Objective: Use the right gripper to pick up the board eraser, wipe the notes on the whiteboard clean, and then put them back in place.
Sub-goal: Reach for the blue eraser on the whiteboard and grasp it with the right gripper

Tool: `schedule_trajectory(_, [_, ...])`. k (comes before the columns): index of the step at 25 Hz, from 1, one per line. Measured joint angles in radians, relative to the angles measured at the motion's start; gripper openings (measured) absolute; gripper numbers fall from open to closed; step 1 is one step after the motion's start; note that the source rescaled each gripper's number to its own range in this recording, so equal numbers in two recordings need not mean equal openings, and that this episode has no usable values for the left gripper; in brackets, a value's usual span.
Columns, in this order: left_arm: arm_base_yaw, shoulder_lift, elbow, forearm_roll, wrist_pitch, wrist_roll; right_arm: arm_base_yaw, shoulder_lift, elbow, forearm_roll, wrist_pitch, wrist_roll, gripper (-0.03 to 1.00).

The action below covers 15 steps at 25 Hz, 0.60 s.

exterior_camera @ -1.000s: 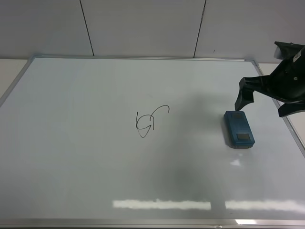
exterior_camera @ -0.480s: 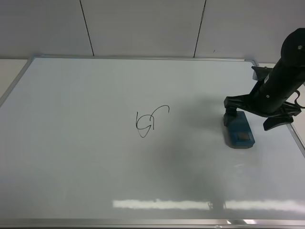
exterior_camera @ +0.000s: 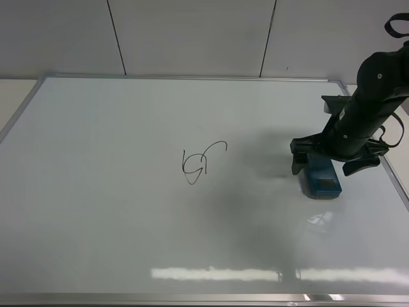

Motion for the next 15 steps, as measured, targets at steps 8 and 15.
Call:
schedule_trajectory(8, [0.000,0.000,0.000,0.000,0.000,0.000,0.003,0.015,0.000,-0.014,-0.039,0.011,1.00])
schedule_trajectory(15, [0.000,0.000,0.000,0.000,0.000,0.000,0.003,0.015,0.000,-0.028,-0.043,0.027,1.00])
